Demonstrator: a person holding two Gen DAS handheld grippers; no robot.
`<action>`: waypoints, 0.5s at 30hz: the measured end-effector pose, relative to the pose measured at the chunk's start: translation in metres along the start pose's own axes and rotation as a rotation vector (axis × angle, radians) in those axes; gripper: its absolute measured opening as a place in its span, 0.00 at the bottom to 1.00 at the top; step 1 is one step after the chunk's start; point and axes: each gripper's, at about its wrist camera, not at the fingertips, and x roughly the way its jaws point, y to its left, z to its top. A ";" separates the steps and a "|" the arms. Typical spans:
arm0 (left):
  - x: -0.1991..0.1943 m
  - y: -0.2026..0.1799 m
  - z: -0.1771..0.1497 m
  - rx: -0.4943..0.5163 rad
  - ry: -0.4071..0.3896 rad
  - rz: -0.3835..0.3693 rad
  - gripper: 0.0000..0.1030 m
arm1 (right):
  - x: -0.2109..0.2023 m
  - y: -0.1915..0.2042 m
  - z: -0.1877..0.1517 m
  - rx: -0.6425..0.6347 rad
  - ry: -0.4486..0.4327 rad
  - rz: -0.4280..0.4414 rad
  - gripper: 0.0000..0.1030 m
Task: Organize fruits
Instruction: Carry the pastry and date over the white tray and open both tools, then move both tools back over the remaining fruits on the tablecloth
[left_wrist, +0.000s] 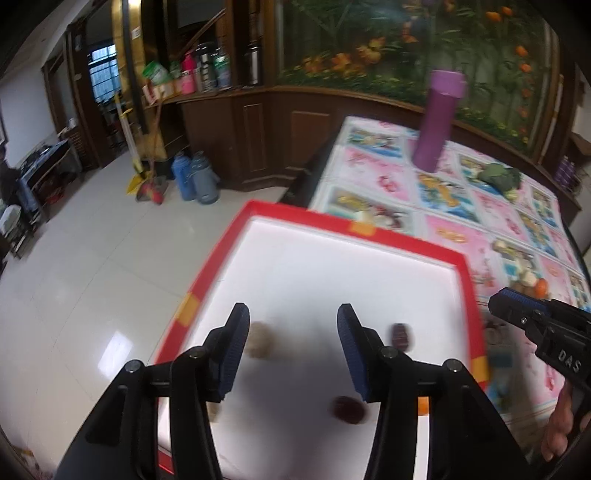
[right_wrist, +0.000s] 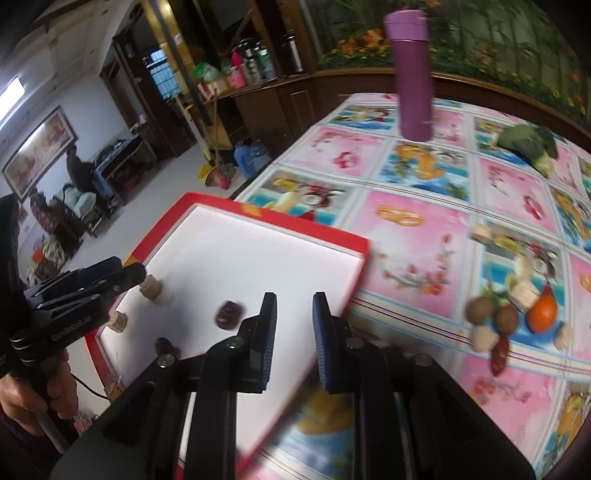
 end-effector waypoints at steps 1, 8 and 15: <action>-0.002 -0.006 0.000 0.009 -0.003 -0.015 0.48 | -0.006 -0.011 -0.002 0.017 -0.005 -0.012 0.21; -0.008 -0.050 0.000 0.077 -0.001 -0.086 0.48 | -0.045 -0.082 -0.031 0.105 -0.026 -0.131 0.21; -0.014 -0.079 -0.006 0.118 0.010 -0.122 0.48 | -0.037 -0.118 -0.058 0.134 0.061 -0.160 0.21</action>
